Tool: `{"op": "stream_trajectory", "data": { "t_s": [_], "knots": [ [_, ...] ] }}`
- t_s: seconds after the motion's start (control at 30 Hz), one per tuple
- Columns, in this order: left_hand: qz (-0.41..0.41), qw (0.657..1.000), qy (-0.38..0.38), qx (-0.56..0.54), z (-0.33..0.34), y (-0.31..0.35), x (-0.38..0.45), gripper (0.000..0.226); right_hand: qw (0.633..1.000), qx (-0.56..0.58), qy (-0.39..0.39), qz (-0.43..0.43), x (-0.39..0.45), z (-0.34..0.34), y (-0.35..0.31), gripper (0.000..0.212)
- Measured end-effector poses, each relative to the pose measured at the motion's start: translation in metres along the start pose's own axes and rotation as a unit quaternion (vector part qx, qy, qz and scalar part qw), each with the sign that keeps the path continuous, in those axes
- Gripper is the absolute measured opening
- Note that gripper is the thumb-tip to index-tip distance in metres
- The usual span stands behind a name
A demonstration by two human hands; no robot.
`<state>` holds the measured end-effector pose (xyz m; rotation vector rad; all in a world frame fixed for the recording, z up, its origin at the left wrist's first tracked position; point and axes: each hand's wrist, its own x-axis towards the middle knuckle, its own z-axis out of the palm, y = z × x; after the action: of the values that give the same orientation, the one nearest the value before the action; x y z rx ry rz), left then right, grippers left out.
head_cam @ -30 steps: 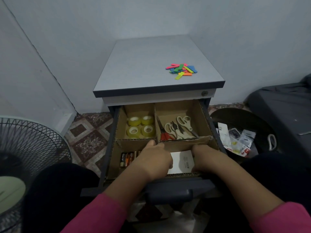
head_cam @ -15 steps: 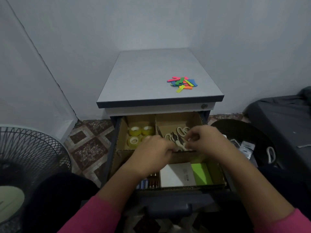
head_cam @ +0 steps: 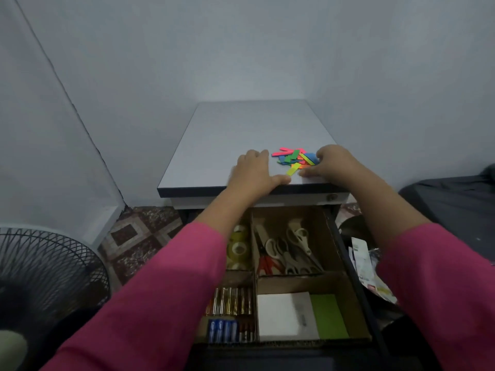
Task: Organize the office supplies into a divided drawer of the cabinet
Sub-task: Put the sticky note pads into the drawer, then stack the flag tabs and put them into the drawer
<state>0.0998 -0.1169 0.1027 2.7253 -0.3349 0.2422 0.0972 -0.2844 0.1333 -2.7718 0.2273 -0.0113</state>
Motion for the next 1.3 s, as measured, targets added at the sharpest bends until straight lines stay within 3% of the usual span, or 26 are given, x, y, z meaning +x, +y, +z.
{"op": "stream_trajectory", "data": {
  "t_s": [0.2, 0.5, 0.6, 0.7, 0.8, 0.93, 1.07, 1.2, 1.3],
  "knots": [
    [0.02, 0.999, 0.002, 0.042, 0.014, -0.003, 0.037, 0.054, 0.997, 0.07, -0.007, -0.043, 0.025, 0.004, -0.012, 0.05],
    [-0.035, 0.991, 0.042, -0.123, -0.007, -0.067, 0.062, 0.025, 0.981, 0.158, 0.011, -0.116, 0.059, 0.032, -0.047, 0.041],
    [-0.085, 0.976, 0.084, -0.183, -0.005, -0.081, 0.071, 0.016, 0.969, 0.218, 0.051, -0.109, 0.068, 0.043, -0.048, 0.044],
    [-0.075, 0.967, 0.118, -0.213, -0.002, -0.078, 0.077, 0.013, 0.961, 0.233, 0.094, -0.112, 0.073, 0.051, -0.047, 0.044],
    [-0.023, 0.979, 0.096, -0.178, -0.001, -0.067, 0.083, 0.021, 0.957, 0.232, 0.111, -0.131, 0.077, 0.053, -0.046, 0.041],
    [-0.023, 0.991, 0.073, -0.109, 0.004, -0.065, 0.093, 0.023, 0.948, 0.279, 0.12, -0.096, 0.089, 0.053, -0.047, 0.027],
    [-0.031, 0.983, 0.079, -0.16, 0.004, -0.072, 0.095, 0.014, 0.952, 0.262, 0.142, -0.073, 0.106, 0.052, -0.054, 0.019],
    [-0.051, 0.972, 0.104, -0.203, 0.003, -0.075, 0.095, 0.017, 0.976, 0.157, 0.122, -0.091, 0.118, 0.056, -0.063, 0.021],
    [-0.076, 0.965, 0.122, -0.22, 0.001, -0.075, 0.095, 0.02, 0.978, 0.151, 0.116, -0.09, 0.123, 0.056, -0.063, 0.015]
  ]
}}
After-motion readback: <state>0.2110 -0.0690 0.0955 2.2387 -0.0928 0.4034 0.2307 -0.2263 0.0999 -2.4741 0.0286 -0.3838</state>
